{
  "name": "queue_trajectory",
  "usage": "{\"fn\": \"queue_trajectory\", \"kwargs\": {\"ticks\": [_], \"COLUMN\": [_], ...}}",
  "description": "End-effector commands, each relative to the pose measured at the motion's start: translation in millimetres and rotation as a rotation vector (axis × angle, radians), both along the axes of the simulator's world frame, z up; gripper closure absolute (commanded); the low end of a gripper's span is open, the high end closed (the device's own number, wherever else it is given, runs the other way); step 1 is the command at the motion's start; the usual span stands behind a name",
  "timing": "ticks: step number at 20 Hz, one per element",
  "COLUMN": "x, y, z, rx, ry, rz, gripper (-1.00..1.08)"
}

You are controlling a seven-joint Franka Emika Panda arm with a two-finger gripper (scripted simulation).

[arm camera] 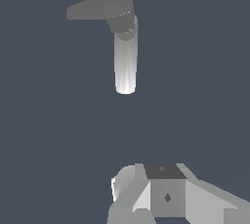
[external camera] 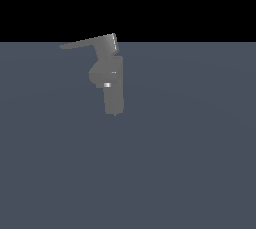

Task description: Turn on the faucet by rotating a designated handle.

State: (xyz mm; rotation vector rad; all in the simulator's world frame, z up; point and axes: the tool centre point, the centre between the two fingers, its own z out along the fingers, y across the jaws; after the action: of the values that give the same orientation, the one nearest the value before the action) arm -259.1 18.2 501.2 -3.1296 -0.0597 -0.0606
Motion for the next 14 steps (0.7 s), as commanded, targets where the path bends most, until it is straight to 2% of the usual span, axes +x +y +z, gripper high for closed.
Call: {"fn": "queue_trajectory", "kwargs": {"ticks": [1,4,9,14], "x": [0.0,1.1,4.6,4.8], "y": [0.0,0.4,1.9,2.0], "z": [0.0,1.4,7.1,7.4], "rx": [0.0,-0.009,-0.049,-0.051], "ry": [0.0,-0.007,-0.035,-0.037], "rz": [0.0,0.002,0.013,0.013], "gripper": [1.08,1.08,1.08,1.08]}}
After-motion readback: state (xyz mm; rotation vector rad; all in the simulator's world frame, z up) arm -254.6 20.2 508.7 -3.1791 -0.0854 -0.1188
